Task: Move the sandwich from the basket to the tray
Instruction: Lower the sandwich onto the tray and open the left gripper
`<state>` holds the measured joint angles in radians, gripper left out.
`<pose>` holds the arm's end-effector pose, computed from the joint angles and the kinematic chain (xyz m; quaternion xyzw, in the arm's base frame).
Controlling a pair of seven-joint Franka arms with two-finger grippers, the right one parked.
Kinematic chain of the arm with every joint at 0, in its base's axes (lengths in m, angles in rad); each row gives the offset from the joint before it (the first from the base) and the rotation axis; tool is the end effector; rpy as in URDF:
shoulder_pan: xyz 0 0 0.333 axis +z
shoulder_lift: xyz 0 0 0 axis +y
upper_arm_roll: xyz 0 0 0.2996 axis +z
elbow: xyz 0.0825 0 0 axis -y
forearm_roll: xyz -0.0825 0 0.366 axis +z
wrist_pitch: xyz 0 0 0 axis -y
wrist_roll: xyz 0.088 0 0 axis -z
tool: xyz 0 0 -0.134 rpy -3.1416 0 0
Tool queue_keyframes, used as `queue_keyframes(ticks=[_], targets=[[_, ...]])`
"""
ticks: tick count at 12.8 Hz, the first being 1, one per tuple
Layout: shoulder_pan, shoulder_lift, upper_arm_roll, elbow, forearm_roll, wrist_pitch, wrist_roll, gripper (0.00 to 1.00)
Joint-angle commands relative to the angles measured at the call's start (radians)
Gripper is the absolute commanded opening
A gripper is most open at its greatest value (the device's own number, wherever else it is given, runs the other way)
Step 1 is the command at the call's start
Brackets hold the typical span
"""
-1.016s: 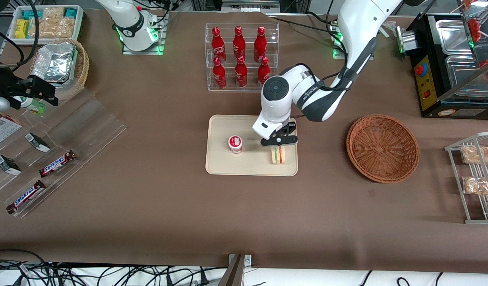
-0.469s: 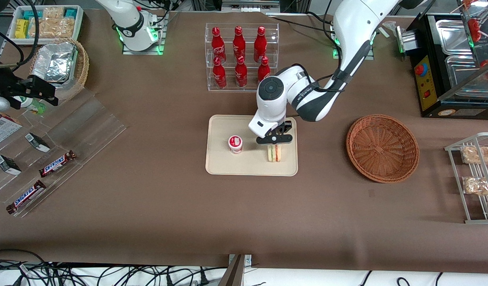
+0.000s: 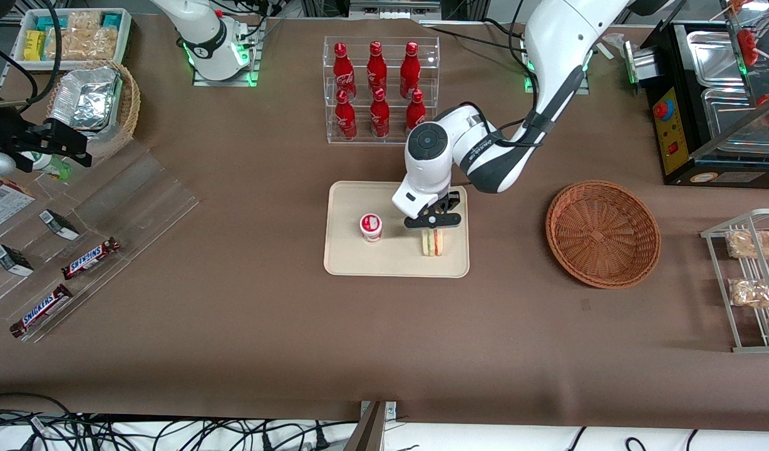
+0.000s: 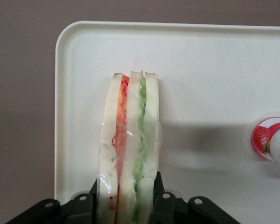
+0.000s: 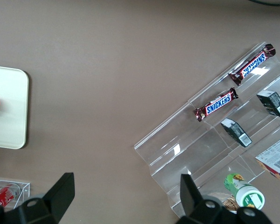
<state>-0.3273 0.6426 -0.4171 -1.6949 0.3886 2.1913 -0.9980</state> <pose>0.4996 -0.4041 0.2120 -0.9982 -0.0388 0.0018 0.0467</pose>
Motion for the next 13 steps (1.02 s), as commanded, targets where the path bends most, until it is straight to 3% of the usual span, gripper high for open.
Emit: queue_keyframes(ticks=[1, 2, 4, 6, 8, 13], targets=[[-0.007, 0.009, 0.004, 0.017, 0.029, -0.004, -0.019, 0.43], [-0.007, 0.009, 0.006, 0.017, 0.029, -0.005, -0.019, 0.47], [-0.006, 0.012, 0.006, 0.017, 0.029, -0.005, -0.022, 0.65], [-0.002, 0.009, 0.006, 0.02, 0.029, -0.011, -0.022, 0.99], [0.007, -0.004, 0.004, 0.029, 0.027, -0.022, -0.019, 1.0], [0.036, -0.081, -0.003, 0.159, 0.006, -0.297, -0.008, 1.0]])
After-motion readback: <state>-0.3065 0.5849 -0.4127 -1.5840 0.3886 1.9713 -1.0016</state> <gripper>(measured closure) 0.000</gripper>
